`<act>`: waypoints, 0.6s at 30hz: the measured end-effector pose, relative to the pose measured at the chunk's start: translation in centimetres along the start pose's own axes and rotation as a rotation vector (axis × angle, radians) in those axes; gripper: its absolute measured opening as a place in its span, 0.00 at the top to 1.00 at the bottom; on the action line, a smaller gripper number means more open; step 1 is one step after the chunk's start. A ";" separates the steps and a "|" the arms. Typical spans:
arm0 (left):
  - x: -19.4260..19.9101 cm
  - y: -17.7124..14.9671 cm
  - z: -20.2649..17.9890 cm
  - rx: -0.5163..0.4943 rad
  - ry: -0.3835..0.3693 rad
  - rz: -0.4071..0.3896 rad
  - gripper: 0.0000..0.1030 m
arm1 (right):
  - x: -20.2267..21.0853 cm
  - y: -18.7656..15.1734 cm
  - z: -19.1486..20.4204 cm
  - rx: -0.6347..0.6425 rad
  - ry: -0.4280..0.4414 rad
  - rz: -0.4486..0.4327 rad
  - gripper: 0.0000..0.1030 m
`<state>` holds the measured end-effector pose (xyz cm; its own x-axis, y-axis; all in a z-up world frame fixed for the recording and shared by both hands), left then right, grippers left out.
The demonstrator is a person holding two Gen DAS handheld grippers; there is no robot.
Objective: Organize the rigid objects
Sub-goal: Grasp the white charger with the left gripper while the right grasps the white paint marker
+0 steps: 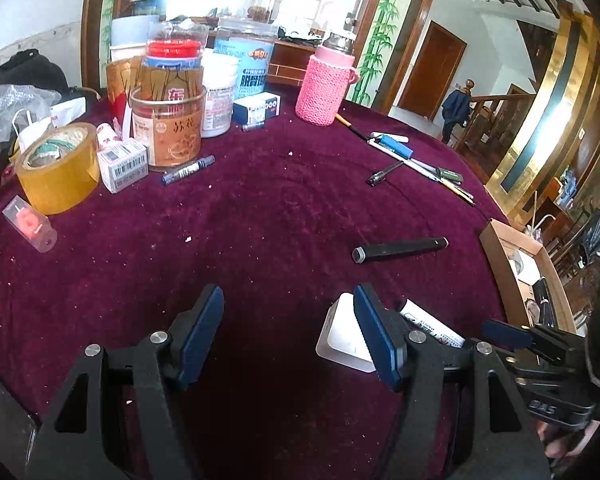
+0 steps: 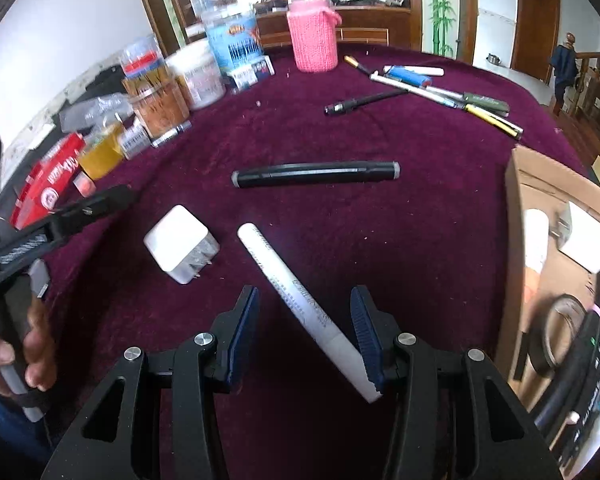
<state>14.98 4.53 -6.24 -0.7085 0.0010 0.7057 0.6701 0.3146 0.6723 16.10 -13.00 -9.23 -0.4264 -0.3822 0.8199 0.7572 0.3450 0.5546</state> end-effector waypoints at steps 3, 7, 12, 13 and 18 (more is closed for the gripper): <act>-0.1 0.0 0.0 -0.007 0.000 0.004 0.35 | -0.7 -0.1 0.2 0.015 0.002 0.010 0.59; -0.1 0.0 -0.3 -0.021 -0.001 0.002 0.35 | -1.1 -1.1 1.2 0.071 -0.037 0.020 0.83; -0.5 -0.3 -0.7 -0.044 0.005 0.007 0.35 | -0.9 -1.9 4.1 0.124 -0.032 -0.001 0.88; -0.5 -0.3 -0.9 -0.052 0.003 0.005 0.35 | -1.0 -1.8 4.2 0.100 -0.009 -0.025 0.88; -1.2 -1.0 -2.0 -0.073 -0.035 0.038 0.35 | 1.5 0.3 1.2 -0.085 0.134 -0.161 0.88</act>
Point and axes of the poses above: each gripper's, at about its wrist camera, not at the fingertips, and x roughly against the way its jaws point, z to its left, y to its top, the point moved 10 cm from there along -x, roughly the way its jaws point, and after that the axes turned 1 degree about -x, right-handed, at the moved point
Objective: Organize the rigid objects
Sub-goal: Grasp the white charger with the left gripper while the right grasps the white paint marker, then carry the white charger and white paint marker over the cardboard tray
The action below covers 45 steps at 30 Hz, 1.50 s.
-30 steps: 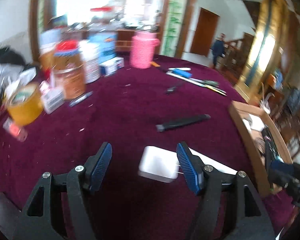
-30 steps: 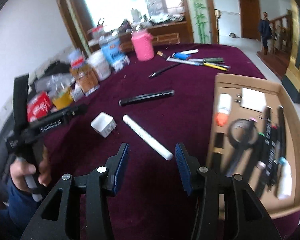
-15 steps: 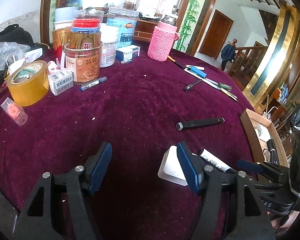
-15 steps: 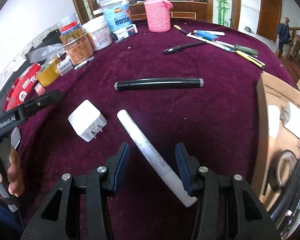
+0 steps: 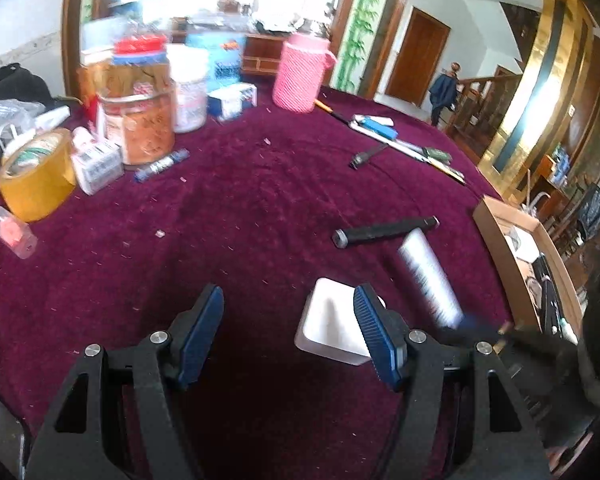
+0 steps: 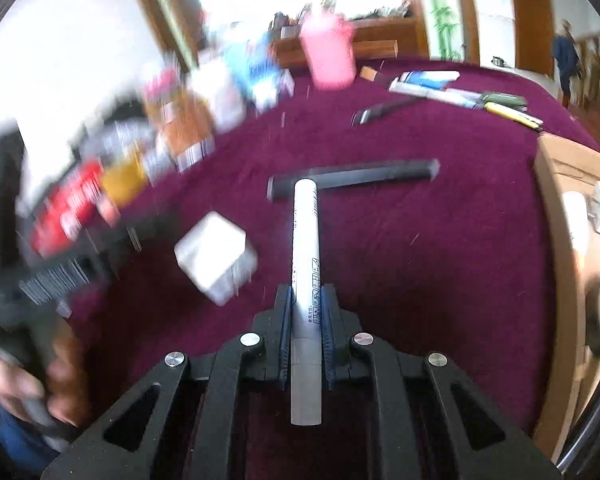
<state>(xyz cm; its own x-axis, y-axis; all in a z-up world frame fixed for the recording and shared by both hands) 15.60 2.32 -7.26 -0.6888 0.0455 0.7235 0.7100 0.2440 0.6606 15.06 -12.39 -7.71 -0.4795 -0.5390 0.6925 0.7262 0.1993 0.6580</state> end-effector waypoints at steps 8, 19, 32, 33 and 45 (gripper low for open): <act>-1.1 -1.4 -3.0 -0.079 -0.063 0.103 0.35 | 0.7 0.6 -3.1 -0.095 0.013 -0.036 0.88; -3.3 -2.6 -4.3 -0.131 -0.046 0.186 0.35 | 1.1 0.6 -1.2 -0.056 0.056 -0.040 0.88; -4.1 -2.9 -5.4 -0.240 0.039 0.186 0.31 | 1.2 0.6 -2.4 -0.108 0.063 -0.038 0.88; -4.2 -2.8 -5.4 -0.240 0.044 0.185 0.30 | 1.2 0.6 -2.5 -0.108 0.061 -0.038 0.88; -4.1 -2.3 -4.8 -0.245 0.070 0.127 0.36 | 1.0 0.6 -2.3 -0.097 0.065 -0.032 0.88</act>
Point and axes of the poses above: each gripper's, at about its wrist camera, not at the fingertips, and x roughly against the way its jaws point, z to its left, y to its top, the point moved 10 cm from there along -x, roughly the way its jaws point, and after that the axes turned 1 degree about -x, right-handed, at the moved point
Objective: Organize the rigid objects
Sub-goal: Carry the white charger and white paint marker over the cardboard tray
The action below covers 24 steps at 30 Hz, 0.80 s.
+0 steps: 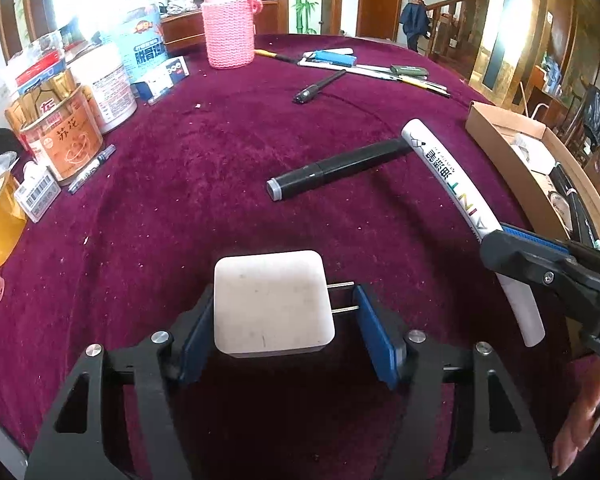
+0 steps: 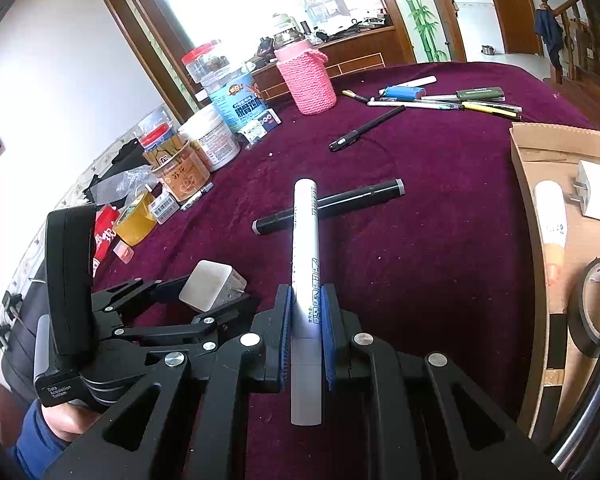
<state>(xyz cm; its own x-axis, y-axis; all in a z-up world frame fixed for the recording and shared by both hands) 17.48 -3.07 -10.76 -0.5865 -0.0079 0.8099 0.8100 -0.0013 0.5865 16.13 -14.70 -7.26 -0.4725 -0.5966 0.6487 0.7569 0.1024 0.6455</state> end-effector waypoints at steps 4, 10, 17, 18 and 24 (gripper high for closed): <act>1.0 0.4 0.4 0.018 0.012 -0.040 0.36 | 0.0 0.0 0.2 0.007 0.003 -0.004 0.88; 3.9 1.7 0.9 -0.003 0.117 -0.153 0.36 | 0.7 0.3 0.8 0.031 0.016 -0.036 0.88; 6.3 2.0 0.9 -0.022 0.183 -0.222 0.36 | 0.8 0.4 1.8 0.080 0.010 -0.051 0.88; 6.6 2.0 0.9 -0.021 0.185 -0.229 0.36 | 0.8 0.5 1.9 0.088 0.008 -0.056 0.88; 8.6 1.4 0.6 -0.049 0.208 -0.274 0.36 | 1.7 0.5 2.1 0.063 0.002 -0.060 0.88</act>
Point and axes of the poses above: each gripper's, at about its wrist camera, not at the fingertips, and x roughly against the way its jaws point, z to its left, y to its top, the point moved 10 cm from there along -x, roughly the way its jaws point, and after that the axes turned 1 degree about -x, right-handed, at the moved point
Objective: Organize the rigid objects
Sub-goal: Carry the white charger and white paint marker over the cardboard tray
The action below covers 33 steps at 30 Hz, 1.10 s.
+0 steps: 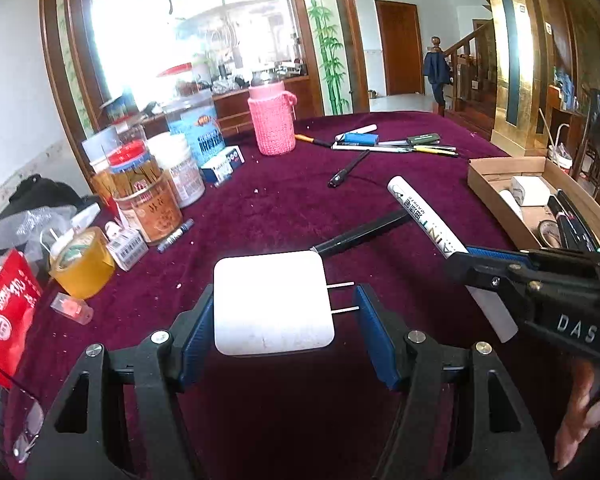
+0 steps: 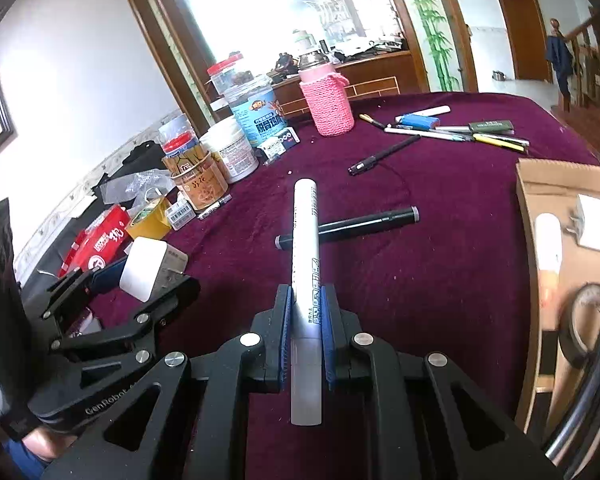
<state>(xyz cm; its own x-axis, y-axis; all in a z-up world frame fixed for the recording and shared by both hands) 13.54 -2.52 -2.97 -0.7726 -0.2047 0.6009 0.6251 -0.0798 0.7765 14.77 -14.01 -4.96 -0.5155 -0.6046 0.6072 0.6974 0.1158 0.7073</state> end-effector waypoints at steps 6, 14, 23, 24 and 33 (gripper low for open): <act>1.1 -0.1 -0.4 -0.014 -0.005 -0.031 0.36 | 2.6 -1.2 1.0 -0.006 -0.018 -0.007 0.88; 2.3 0.1 -1.4 -0.026 -0.012 -0.055 0.36 | 4.9 -2.0 1.9 -0.007 -0.015 -0.040 0.88; 3.4 0.7 -2.9 -0.060 -0.002 -0.079 0.36 | 6.8 -1.8 0.7 -0.044 -0.001 -0.070 0.88; 3.5 0.9 -3.2 -0.065 -0.003 -0.081 0.36 | 7.0 -1.8 0.6 -0.047 0.001 -0.073 0.88; 4.1 1.9 -6.2 -0.130 0.003 -0.097 0.36 | 9.5 -1.8 -1.1 -0.091 0.017 -0.114 0.88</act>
<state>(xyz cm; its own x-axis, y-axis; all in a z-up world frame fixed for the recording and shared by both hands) 12.26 -9.56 -0.18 -0.8301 -0.1924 0.5234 0.5565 -0.2251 0.7998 9.22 -20.81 -0.88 -0.5863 -0.6228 0.5180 0.6775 -0.0263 0.7351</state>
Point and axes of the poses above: each gripper's, at about its wrist camera, not at the fingertips, and x roughly against the way its jaws point, z to its left, y to its top, the point moved 10 cm from there along -x, roughly the way its jaws point, and after that the axes turned 1 degree about -x, right-handed, at the moved point
